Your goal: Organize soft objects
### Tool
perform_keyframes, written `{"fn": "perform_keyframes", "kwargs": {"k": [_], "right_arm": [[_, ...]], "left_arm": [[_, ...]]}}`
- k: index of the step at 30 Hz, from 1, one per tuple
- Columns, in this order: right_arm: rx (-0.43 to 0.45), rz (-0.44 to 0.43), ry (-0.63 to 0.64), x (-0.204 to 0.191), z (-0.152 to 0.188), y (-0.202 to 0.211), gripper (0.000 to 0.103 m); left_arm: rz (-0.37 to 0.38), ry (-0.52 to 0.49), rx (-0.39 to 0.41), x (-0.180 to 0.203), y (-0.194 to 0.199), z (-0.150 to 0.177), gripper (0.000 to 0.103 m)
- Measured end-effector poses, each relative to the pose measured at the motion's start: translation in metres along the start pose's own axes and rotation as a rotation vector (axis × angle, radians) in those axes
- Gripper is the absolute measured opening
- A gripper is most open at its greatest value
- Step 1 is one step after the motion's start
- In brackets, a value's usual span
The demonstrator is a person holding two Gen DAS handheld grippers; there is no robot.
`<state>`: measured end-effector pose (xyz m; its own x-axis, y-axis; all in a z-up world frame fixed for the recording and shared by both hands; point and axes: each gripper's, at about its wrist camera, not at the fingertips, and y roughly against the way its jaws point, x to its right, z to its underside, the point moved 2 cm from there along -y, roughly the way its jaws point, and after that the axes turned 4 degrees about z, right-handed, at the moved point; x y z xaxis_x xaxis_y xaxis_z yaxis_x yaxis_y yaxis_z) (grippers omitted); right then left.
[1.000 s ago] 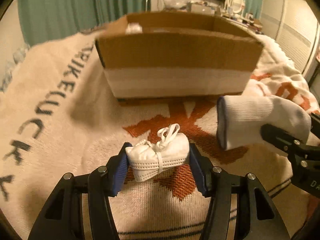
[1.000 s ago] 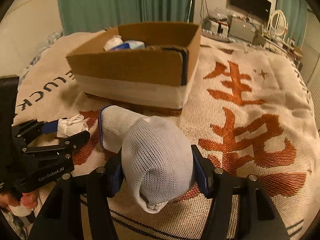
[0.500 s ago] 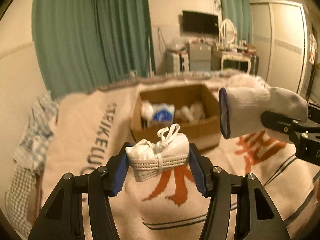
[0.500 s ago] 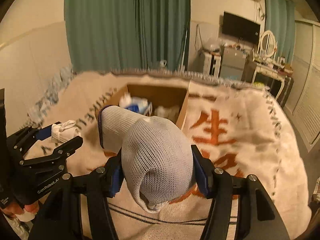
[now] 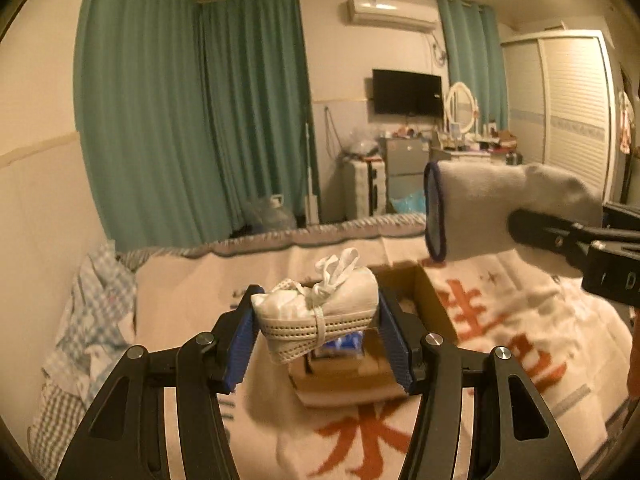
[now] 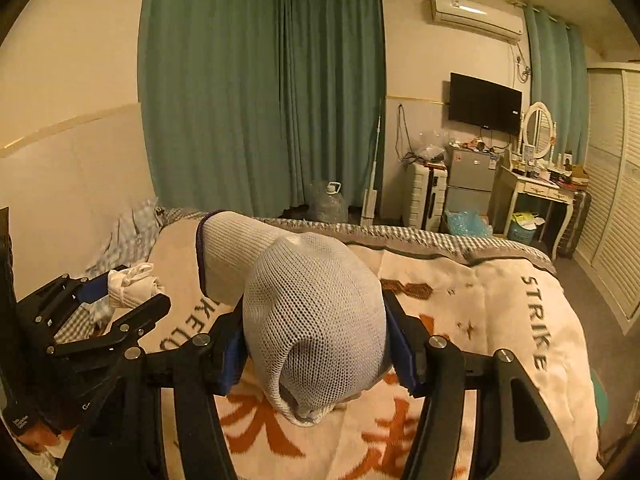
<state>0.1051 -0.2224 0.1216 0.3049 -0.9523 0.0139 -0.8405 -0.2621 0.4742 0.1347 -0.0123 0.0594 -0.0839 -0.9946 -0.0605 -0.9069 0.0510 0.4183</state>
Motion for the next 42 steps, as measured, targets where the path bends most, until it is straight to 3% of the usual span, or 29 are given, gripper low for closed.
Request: {"fn": "perform_keyframes", "kwargs": {"k": [8, 15, 19, 24, 26, 28, 32, 36, 42], "right_arm": [[-0.057, -0.010, -0.002, 0.010, -0.019, -0.100, 0.059], [-0.189, -0.020, -0.008, 0.023, 0.009, -0.200, 0.059], [-0.273, -0.026, -0.019, 0.031, 0.036, -0.245, 0.061], [-0.297, -0.056, -0.054, 0.036, 0.051, -0.264, 0.068], [-0.286, -0.052, -0.056, 0.038, 0.051, -0.263, 0.072], [-0.258, -0.039, -0.057, 0.038, 0.045, -0.254, 0.081], [-0.217, -0.026, -0.072, 0.042, 0.029, -0.230, 0.082], [-0.143, -0.006, -0.067, 0.041, 0.002, -0.177, 0.082], [-0.001, 0.024, -0.037, 0.035, -0.040, -0.076, 0.083]], "left_arm": [[0.009, -0.007, -0.057, -0.001, -0.091, -0.016, 0.055], [0.041, 0.021, -0.197, 0.001, -0.185, 0.016, 0.055], [0.060, 0.029, -0.259, 0.006, -0.212, 0.038, 0.055], [0.074, 0.030, -0.302, 0.014, -0.219, 0.051, 0.056], [0.056, 0.021, -0.307, 0.016, -0.220, 0.049, 0.059], [0.039, 0.004, -0.304, 0.017, -0.217, 0.047, 0.070], [0.025, 0.000, -0.267, 0.015, -0.195, 0.034, 0.072], [0.014, 0.005, -0.192, 0.014, -0.149, 0.006, 0.072], [0.006, 0.020, -0.007, 0.007, -0.050, -0.049, 0.072]]}}
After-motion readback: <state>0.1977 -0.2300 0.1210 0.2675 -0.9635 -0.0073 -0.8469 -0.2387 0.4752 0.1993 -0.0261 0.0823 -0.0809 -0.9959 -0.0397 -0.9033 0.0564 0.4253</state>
